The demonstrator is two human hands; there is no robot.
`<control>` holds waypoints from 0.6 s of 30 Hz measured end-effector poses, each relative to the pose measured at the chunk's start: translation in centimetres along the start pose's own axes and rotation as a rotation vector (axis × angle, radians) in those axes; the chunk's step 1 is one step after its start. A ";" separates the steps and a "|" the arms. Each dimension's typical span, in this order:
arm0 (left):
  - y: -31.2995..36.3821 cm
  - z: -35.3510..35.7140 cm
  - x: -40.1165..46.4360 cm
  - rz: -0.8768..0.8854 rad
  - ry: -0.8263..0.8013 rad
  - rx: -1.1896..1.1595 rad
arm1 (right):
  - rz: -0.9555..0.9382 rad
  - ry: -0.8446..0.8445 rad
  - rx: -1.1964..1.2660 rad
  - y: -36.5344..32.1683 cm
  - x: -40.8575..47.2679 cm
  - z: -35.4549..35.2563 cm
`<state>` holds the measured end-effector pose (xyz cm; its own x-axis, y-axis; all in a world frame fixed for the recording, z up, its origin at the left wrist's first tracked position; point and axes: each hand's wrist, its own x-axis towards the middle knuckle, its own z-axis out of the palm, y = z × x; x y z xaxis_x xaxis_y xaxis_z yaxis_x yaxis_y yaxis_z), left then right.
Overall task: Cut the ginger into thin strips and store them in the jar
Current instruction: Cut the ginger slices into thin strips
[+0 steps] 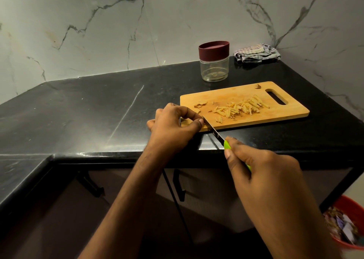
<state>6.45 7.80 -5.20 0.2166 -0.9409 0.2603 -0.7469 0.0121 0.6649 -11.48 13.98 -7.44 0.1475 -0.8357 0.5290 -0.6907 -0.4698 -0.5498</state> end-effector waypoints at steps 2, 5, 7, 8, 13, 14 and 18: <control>-0.1 0.1 0.0 0.015 0.019 0.018 | 0.007 0.002 -0.075 0.1 -0.3 -0.7; -0.4 0.4 -0.1 0.044 0.051 0.065 | 0.052 -0.066 -0.202 0.6 -0.3 -0.5; -0.4 0.5 -0.2 0.060 0.054 0.080 | 0.059 -0.094 -0.209 0.9 -0.2 -0.1; -0.4 0.6 -0.2 0.068 0.052 0.091 | 0.066 -0.100 -0.201 0.9 -0.1 -0.2; -0.7 0.7 -0.4 0.186 0.022 0.127 | 0.079 -0.080 -0.222 0.4 -0.2 -0.1; -0.7 0.6 -0.4 0.210 0.009 0.133 | 0.083 -0.077 -0.220 0.4 -0.2 -0.1; -0.7 0.7 -0.3 0.234 -0.036 0.167 | 0.084 -0.067 -0.209 0.5 -0.3 -0.2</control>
<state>6.52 7.83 -6.23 0.0060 -0.9305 0.3663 -0.8676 0.1773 0.4645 -11.99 14.08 -7.76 0.1255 -0.8895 0.4393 -0.8331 -0.3349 -0.4401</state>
